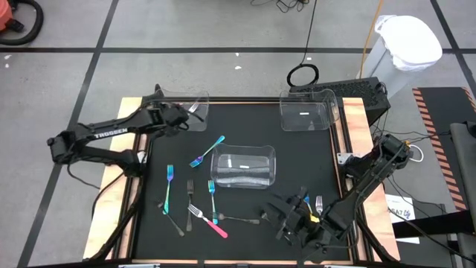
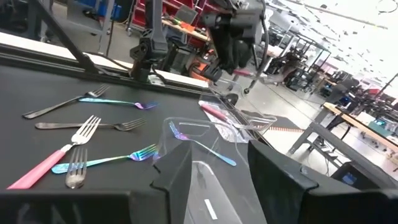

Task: Sort silverware by color (type)
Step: Put the pink fork into the left transparent bin

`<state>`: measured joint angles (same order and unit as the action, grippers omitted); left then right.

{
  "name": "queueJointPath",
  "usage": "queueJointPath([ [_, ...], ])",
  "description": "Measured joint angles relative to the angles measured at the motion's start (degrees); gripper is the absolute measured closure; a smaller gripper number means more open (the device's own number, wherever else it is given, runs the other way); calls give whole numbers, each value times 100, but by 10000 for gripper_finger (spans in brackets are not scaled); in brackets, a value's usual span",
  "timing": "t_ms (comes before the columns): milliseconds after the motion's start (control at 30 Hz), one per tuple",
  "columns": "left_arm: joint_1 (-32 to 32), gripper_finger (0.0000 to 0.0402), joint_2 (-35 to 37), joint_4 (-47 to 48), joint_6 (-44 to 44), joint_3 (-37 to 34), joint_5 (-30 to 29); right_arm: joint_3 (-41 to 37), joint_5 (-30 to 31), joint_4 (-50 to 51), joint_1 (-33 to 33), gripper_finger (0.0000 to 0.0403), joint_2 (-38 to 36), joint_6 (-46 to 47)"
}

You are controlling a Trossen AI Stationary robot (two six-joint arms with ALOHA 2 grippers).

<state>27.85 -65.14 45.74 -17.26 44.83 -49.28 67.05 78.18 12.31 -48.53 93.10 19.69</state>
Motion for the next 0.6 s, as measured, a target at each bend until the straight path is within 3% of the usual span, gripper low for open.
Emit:
queueJointPath([
  [200, 210, 369, -472, -92, -108, -25, 10, 0, 2, 1, 2, 252, 0, -40],
  [433, 217, 369, -936, -92, -1410, -25, -12, 0, 2, -2, 4, 252, 0, -64],
  [600, 288, 369, -1195, -261, -1505, -25, -398, 0, 2, -18, 4, 252, 0, -64],
])
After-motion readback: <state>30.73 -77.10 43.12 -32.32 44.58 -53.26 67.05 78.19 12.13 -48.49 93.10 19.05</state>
